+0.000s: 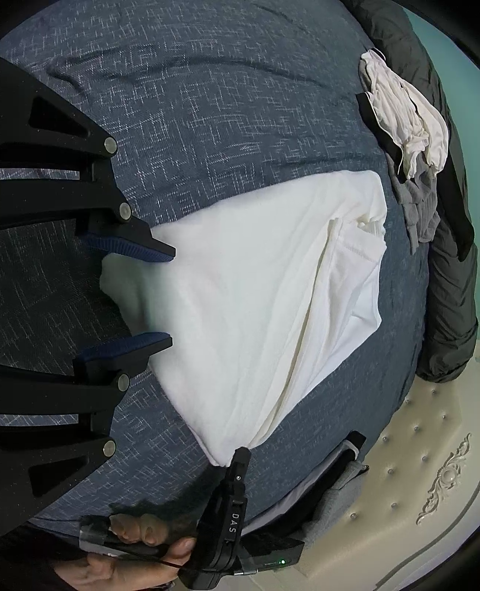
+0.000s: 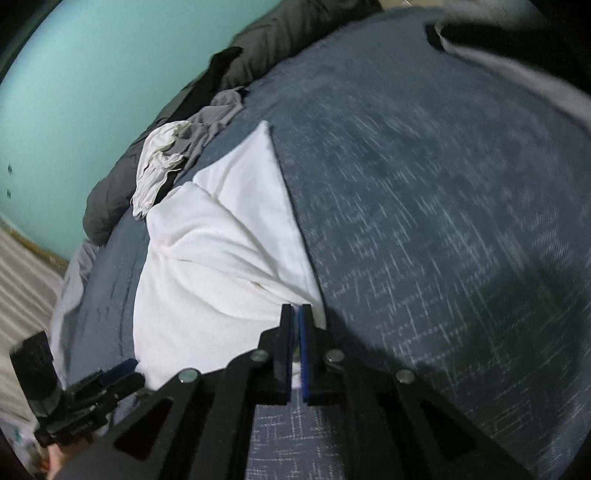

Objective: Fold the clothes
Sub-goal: 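Open the right tool and move it to the shirt's folded edge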

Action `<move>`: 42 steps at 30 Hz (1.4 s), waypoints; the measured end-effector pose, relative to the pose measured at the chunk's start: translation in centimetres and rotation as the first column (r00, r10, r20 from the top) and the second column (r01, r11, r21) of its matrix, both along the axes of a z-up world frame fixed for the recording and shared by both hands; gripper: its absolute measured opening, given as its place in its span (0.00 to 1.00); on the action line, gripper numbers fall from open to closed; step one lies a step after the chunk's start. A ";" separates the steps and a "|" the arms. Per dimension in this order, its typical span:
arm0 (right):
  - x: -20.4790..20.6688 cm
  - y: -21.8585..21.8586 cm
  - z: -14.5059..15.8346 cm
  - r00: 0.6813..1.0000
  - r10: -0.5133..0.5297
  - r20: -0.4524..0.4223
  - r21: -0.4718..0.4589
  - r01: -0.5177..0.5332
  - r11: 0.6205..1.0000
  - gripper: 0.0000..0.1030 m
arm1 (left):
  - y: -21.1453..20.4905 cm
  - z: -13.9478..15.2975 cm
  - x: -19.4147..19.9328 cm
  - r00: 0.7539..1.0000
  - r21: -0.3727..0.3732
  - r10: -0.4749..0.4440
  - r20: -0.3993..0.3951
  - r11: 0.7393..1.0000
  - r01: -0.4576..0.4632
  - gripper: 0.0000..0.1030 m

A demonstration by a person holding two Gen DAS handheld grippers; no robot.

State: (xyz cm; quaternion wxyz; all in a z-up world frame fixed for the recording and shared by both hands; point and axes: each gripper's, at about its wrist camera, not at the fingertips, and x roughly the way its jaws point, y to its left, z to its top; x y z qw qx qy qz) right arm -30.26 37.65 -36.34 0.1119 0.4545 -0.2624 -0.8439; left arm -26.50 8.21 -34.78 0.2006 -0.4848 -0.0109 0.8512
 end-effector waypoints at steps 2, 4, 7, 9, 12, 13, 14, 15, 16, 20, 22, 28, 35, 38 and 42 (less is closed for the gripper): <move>0.0 0.2 -0.3 1.000 -0.006 0.015 -0.022 0.007 1.000 0.02 | -0.4 0.0 0.1 1.000 0.011 0.006 0.001 1.000 -0.006 0.42; 0.0 0.2 -0.3 1.000 -0.002 0.022 -0.021 0.002 1.000 0.02 | -0.8 -0.1 0.1 1.000 0.024 0.009 0.001 1.000 -0.009 0.42; 0.2 0.0 0.1 1.000 0.008 0.016 0.001 -0.008 1.000 0.02 | -1.5 -0.1 0.3 1.000 0.049 0.015 -0.003 0.999 -0.014 0.43; 0.5 -0.2 1.0 1.000 0.005 -0.008 0.049 -0.005 0.999 0.06 | -2.2 0.0 0.5 1.000 0.072 0.026 -0.004 0.997 -0.025 0.43; 0.9 -0.7 2.9 0.997 0.016 -0.080 0.110 -0.007 0.994 0.08 | -3.6 0.3 0.6 0.999 0.081 0.042 -0.013 0.996 -0.041 0.43; 0.9 -1.3 3.6 0.994 0.033 -0.104 0.118 -0.020 0.993 0.08 | -4.1 0.4 0.6 0.999 0.083 0.047 -0.014 0.995 -0.046 0.43; 1.0 -1.8 4.3 0.990 0.050 -0.129 0.126 -0.033 0.991 0.08 | -4.7 0.5 0.6 0.998 0.085 0.053 -0.015 0.995 -0.052 0.43; 0.9 -2.5 4.9 0.986 0.073 -0.149 0.137 -0.052 0.989 0.09 | -5.3 0.5 0.6 0.998 0.082 0.063 -0.018 0.995 -0.061 0.45; 0.4 -3.6 5.3 0.981 0.114 -0.155 0.154 -0.090 0.984 0.11 | -5.9 0.6 0.6 0.997 0.078 0.075 -0.023 0.994 -0.073 0.52; -2.4 -8.3 5.9 0.960 0.250 -0.125 0.208 -0.221 0.953 0.18 | -8.3 0.9 0.2 0.991 0.085 0.126 -0.043 0.989 -0.122 0.72; -3.9 -10.3 5.9 0.949 0.297 -0.105 0.231 -0.267 0.936 0.22 | -9.3 1.0 -0.2 0.987 0.090 0.156 -0.046 0.984 -0.152 0.76; -7.9 -17.0 5.9 0.903 0.427 -0.042 0.377 -0.382 0.844 0.34 | -11.7 1.0 -0.9 0.966 0.110 0.256 -0.033 0.962 -0.251 0.98; -10.9 -23.7 4.7 0.862 0.506 0.028 0.483 -0.455 0.748 0.34 | -12.8 1.2 -1.2 0.956 0.101 0.292 -0.041 0.953 -0.286 1.00; -12.0 -25.4 3.8 0.862 0.504 0.057 0.508 -0.459 0.729 0.35 | -13.3 1.2 -1.3 0.951 0.102 0.305 -0.045 0.949 -0.300 1.00; -13.3 -26.7 2.6 0.865 0.494 0.087 0.548 -0.455 0.701 0.35 | -13.8 1.7 -1.4 0.947 0.113 0.315 -0.058 0.945 -0.307 1.00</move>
